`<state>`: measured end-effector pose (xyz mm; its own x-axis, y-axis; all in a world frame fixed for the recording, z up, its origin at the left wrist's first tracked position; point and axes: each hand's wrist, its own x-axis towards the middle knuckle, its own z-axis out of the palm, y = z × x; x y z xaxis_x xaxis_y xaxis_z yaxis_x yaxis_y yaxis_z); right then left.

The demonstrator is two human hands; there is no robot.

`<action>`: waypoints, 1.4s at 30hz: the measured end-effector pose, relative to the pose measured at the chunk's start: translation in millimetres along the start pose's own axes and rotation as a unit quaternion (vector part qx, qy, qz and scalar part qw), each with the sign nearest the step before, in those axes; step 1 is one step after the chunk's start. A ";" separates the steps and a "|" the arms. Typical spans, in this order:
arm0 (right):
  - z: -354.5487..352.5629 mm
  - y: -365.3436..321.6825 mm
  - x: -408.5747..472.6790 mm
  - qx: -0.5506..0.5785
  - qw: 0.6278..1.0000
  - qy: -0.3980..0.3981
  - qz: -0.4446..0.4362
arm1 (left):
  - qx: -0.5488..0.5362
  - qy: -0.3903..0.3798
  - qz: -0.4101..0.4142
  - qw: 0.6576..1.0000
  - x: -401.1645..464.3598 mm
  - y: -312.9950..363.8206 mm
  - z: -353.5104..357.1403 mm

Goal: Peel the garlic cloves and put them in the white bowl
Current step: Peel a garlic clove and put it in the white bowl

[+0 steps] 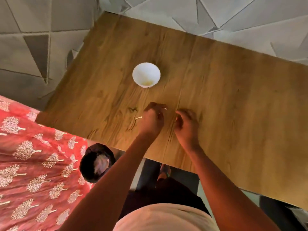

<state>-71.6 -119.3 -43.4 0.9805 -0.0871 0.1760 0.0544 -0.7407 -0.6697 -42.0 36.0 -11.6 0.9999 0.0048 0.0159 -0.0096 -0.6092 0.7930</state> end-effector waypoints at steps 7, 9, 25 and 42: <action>5.8 14.7 11.0 -0.020 0.999 -0.026 0.002 | 0.102 0.000 -0.014 0.995 32.7 -1.1 34.1; 3.2 14.1 12.4 -0.026 0.999 -0.029 0.005 | 0.152 -0.004 0.001 0.988 33.7 -0.3 37.1; 1.9 13.2 13.2 -0.064 0.998 -0.015 -0.024 | 0.254 0.067 0.069 0.962 123.8 26.4 -33.9; 8.1 8.7 17.0 -0.026 1.000 0.009 -0.012 | 0.122 0.032 0.010 0.992 -15.3 -45.5 -42.7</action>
<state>-52.9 -121.9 -52.0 0.9756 -0.0794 0.2046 0.0682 -0.7764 -0.6266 -57.4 97.5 -21.9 0.9965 0.0369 0.0756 -0.0181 -0.7832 0.6215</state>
